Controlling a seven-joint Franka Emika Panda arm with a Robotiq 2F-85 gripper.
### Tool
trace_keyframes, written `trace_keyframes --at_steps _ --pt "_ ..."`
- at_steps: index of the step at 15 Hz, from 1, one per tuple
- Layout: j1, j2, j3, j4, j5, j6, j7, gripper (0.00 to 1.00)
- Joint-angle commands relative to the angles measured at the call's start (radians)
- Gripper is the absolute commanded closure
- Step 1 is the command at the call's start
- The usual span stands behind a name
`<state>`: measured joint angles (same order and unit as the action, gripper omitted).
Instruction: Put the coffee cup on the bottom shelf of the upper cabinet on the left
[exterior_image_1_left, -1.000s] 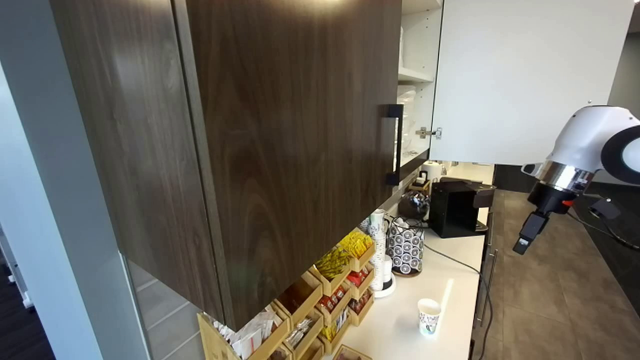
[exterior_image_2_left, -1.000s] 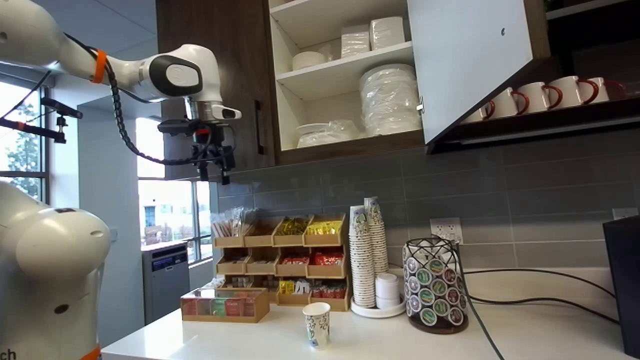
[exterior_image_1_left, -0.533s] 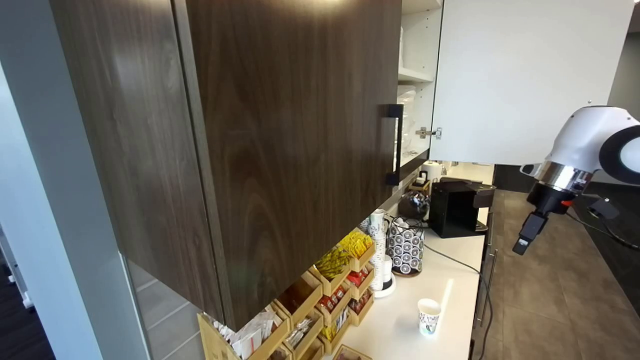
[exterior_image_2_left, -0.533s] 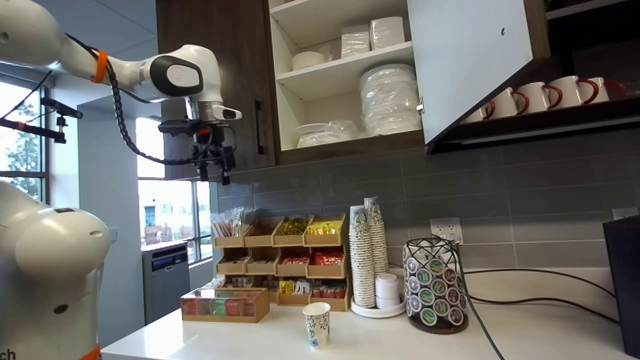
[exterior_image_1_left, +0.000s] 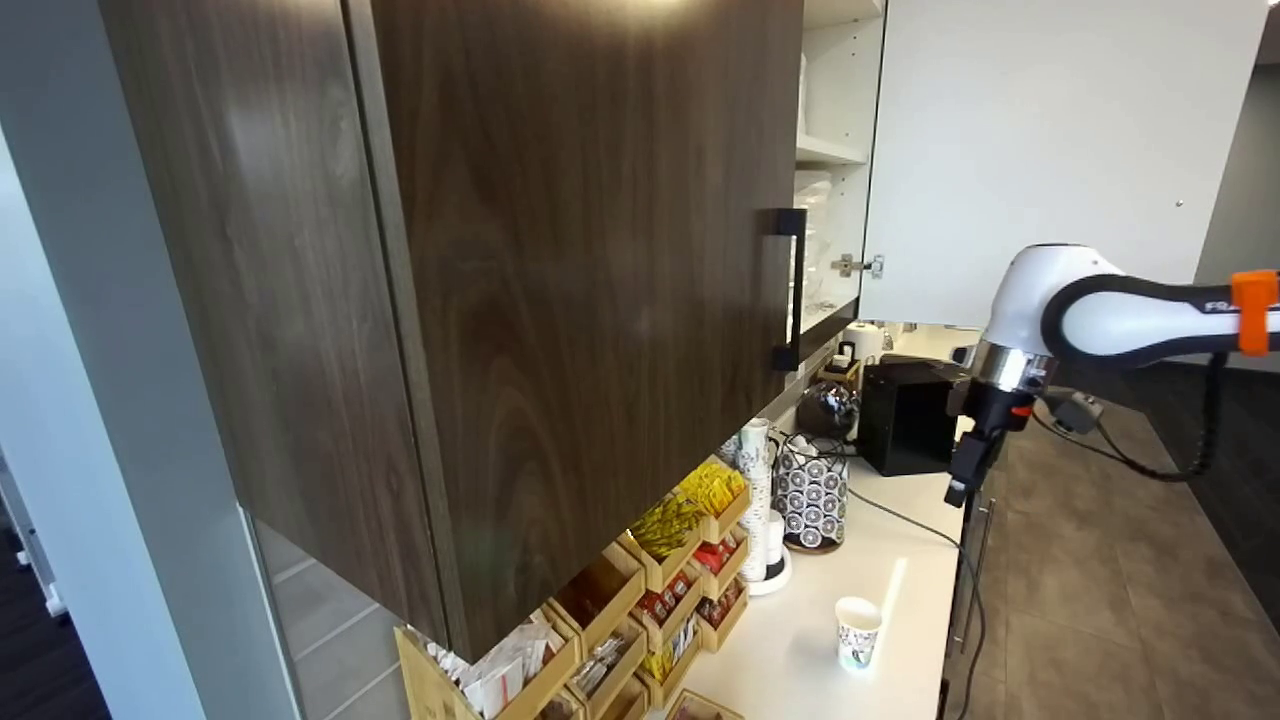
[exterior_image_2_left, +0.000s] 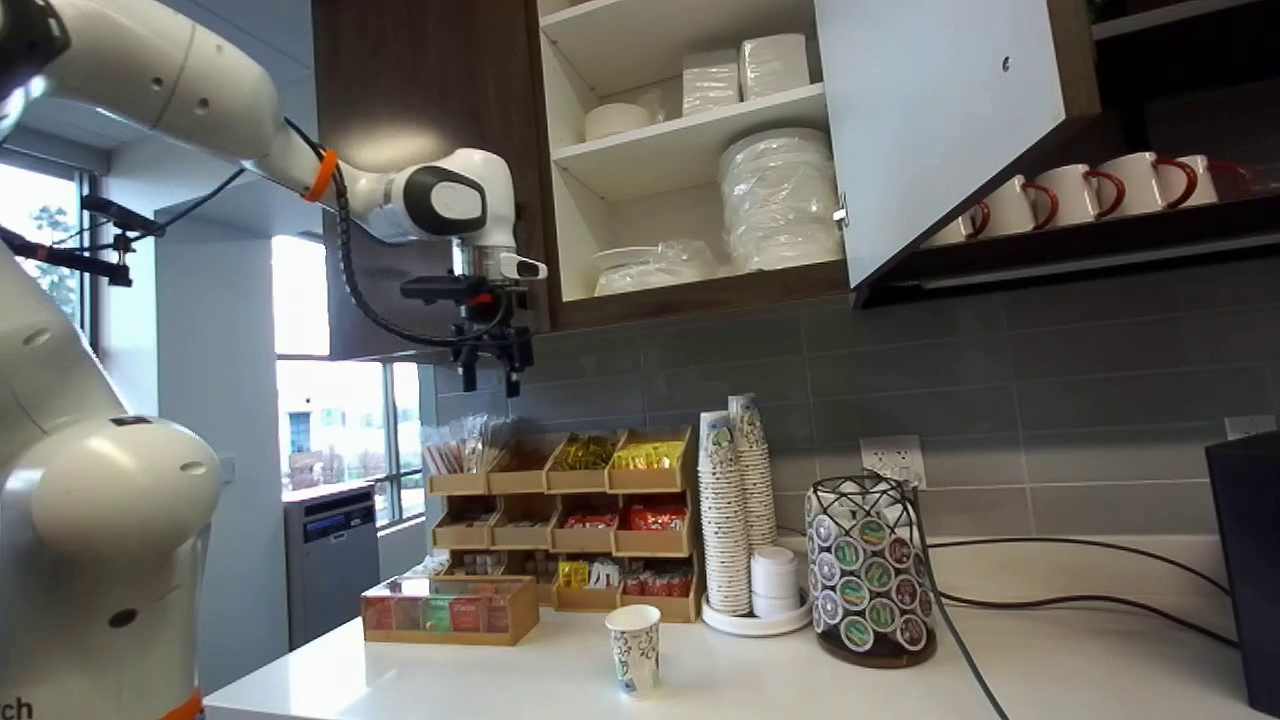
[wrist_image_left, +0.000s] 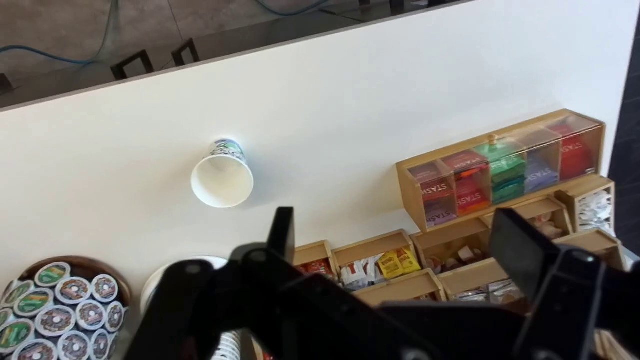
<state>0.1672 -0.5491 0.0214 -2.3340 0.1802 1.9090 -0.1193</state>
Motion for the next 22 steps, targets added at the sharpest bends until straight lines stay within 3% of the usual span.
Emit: trace_keyframes --at_steps 1,6,7,22 --pt "-0.051 0.199 0.035 0.120 -0.105 0.037 0.012 0.00" --pt "-0.066 0.320 0.030 0.135 -0.224 0.105 -0.044 0.00" --pt "-0.062 0.280 0.028 0.120 -0.186 0.094 -0.021 0.00" --pt "-0.072 0.344 0.032 0.103 -0.238 0.112 -0.034 0.00"
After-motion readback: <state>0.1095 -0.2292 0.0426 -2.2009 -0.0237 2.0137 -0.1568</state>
